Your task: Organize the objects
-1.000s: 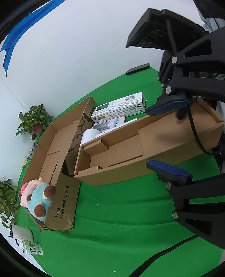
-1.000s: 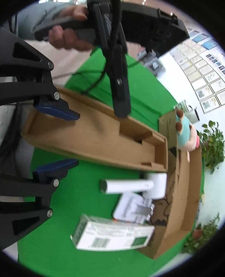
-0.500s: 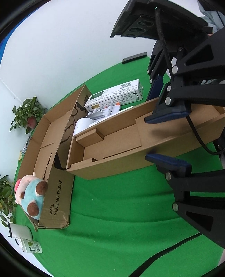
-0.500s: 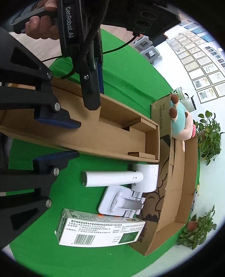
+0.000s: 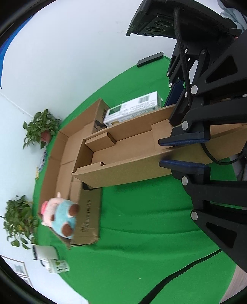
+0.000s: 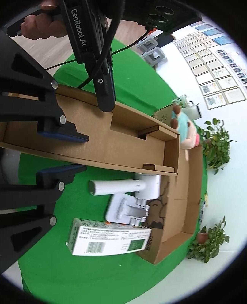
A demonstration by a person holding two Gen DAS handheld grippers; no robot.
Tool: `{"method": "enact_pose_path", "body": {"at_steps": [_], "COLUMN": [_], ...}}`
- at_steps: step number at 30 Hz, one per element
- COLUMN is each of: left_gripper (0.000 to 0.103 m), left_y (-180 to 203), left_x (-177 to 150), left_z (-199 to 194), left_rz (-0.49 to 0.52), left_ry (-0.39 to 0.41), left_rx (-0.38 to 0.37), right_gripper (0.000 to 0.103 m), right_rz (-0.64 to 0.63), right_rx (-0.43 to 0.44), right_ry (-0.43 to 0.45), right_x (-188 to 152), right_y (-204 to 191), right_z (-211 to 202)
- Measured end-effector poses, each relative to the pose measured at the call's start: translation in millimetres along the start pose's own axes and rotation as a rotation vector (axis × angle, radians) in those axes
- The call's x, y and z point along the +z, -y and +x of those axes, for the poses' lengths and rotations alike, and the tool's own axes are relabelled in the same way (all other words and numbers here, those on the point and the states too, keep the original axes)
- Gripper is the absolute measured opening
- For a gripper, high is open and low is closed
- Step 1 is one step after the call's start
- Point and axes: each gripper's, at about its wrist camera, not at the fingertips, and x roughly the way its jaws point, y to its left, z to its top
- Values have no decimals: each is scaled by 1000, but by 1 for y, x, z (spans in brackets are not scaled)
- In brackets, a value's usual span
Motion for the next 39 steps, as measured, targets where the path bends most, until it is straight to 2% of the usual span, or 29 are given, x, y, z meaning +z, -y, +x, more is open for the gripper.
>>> {"method": "enact_pose_path", "body": {"at_steps": [8, 12, 17, 24, 31, 35, 39], "left_gripper": [10, 10, 9, 8, 8, 8, 8], "left_y": [45, 64, 79, 74, 62, 49, 28], "left_x": [42, 68, 107, 180, 270, 309, 336], "left_z": [-29, -32, -27, -31, -31, -21, 7], "left_rz": [114, 172, 222, 248, 261, 255, 242], "left_ry": [113, 139, 156, 206, 243, 237, 193], "left_rx": [37, 34, 31, 46, 94, 117, 150], "right_gripper": [14, 9, 9, 9, 9, 9, 9], "right_rz": [13, 46, 54, 51, 39, 28, 23], "right_rx": [-40, -52, -93, -74, -48, -48, -30], "right_ry": [166, 209, 246, 276, 297, 293, 264], "right_x": [34, 52, 78, 135, 213, 242, 258], "right_y": [14, 30, 42, 51, 57, 58, 61], "right_z": [-32, -38, -40, -30, -14, 2, 30]}}
